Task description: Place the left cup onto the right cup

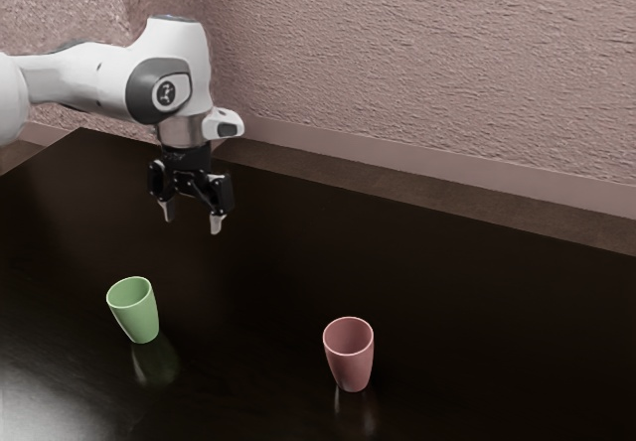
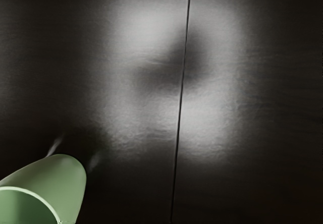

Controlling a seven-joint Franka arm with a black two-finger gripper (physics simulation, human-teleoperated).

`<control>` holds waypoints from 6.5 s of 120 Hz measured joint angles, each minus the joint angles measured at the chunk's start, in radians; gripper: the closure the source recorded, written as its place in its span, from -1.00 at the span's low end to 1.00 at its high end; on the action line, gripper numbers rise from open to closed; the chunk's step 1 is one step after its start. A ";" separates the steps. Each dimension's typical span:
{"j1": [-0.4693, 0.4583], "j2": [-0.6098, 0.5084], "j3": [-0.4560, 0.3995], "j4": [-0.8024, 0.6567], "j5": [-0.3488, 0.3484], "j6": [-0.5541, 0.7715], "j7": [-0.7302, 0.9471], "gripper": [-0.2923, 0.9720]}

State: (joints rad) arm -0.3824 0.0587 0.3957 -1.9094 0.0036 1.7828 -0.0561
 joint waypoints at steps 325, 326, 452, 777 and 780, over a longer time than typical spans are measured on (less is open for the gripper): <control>0.030 -0.150 0.103 -0.479 0.129 0.395 0.025 -0.54; 0.030 -0.150 0.103 -0.479 0.129 0.396 0.025 -0.54; 0.033 -0.043 0.103 -0.477 0.119 0.471 0.030 0.18; 0.002 0.155 -0.363 0.144 0.067 0.223 -0.149 0.70; 0.001 0.157 -0.367 0.146 0.067 0.223 -0.153 0.70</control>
State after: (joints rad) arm -0.3810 0.2152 0.0288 -1.7639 0.0709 2.0054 -0.2092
